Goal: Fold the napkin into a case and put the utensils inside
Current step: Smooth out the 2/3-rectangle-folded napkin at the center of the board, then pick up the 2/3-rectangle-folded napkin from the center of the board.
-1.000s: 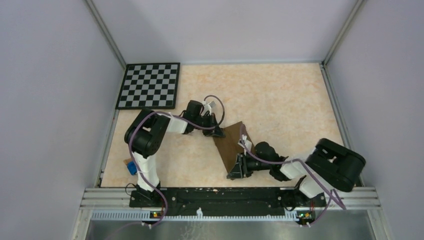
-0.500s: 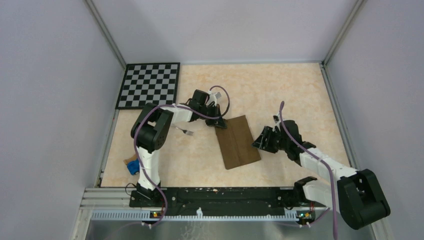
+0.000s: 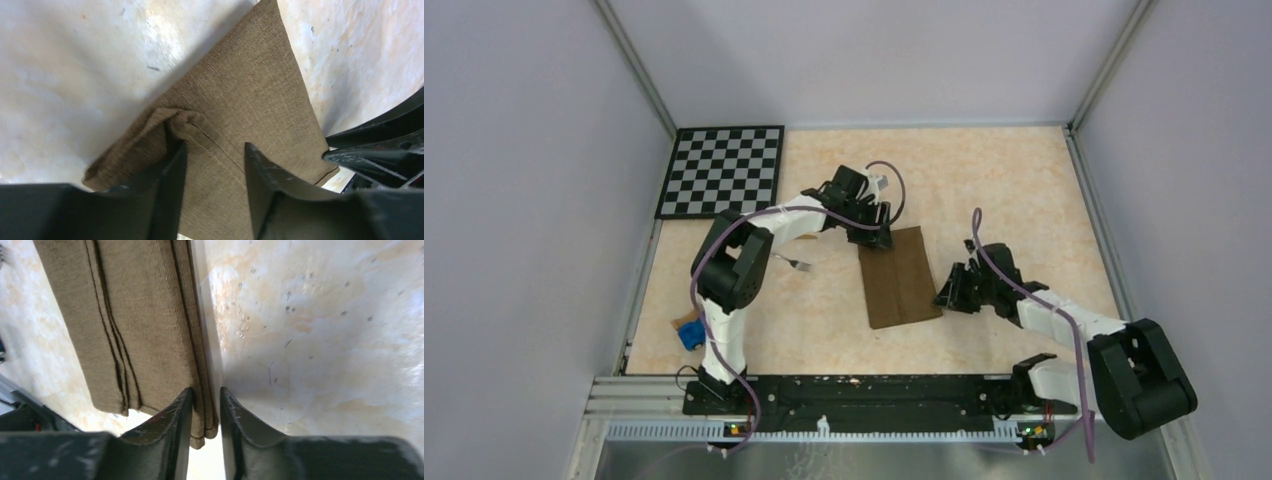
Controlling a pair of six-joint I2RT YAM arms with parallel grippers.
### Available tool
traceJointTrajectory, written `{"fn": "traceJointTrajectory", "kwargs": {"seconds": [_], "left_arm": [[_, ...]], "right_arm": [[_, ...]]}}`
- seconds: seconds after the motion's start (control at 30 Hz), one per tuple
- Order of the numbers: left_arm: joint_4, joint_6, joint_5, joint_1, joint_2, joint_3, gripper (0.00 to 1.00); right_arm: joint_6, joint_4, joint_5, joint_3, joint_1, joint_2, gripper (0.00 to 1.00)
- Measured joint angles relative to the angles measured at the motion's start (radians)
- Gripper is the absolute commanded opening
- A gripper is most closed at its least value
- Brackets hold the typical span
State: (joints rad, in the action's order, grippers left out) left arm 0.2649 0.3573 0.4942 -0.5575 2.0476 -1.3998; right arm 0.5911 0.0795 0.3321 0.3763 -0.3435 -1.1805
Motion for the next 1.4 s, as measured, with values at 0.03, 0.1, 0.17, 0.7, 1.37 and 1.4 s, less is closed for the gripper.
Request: {"fn": "traceJointTrajectory", "kwargs": {"seconds": [0.03,0.1,0.17,0.7,1.37,1.4], "left_arm": [[0.03,0.0,-0.026,-0.012,-0.025,0.001,0.7],[0.072,-0.001,-0.068,-0.03,-0.08,0.003,0.8],[0.098,0.008,-0.122,-0.061,-0.166,0.017,0.85],[0.32,0.33,-0.66,-0.621,-0.175,0.01,0.56],[0.485,0.405,-0.824,-0.697,0.097,-0.237,0.4],[0.487,0.41,-0.83,-0.698,0.098,-0.237,0.32]], "right_arm": [[0.011,-0.011,0.008,-0.01,-0.016,0.008,0.21],[0.032,-0.028,0.031,-0.021,-0.054,0.02,0.25],[0.066,-0.033,0.056,-0.03,-0.102,0.05,0.43],[0.056,0.236,-0.102,0.029,0.325,0.269,0.73],[0.025,0.206,-0.057,0.016,0.329,0.243,0.73],[0.021,0.201,-0.049,0.014,0.329,0.236,0.73]]}}
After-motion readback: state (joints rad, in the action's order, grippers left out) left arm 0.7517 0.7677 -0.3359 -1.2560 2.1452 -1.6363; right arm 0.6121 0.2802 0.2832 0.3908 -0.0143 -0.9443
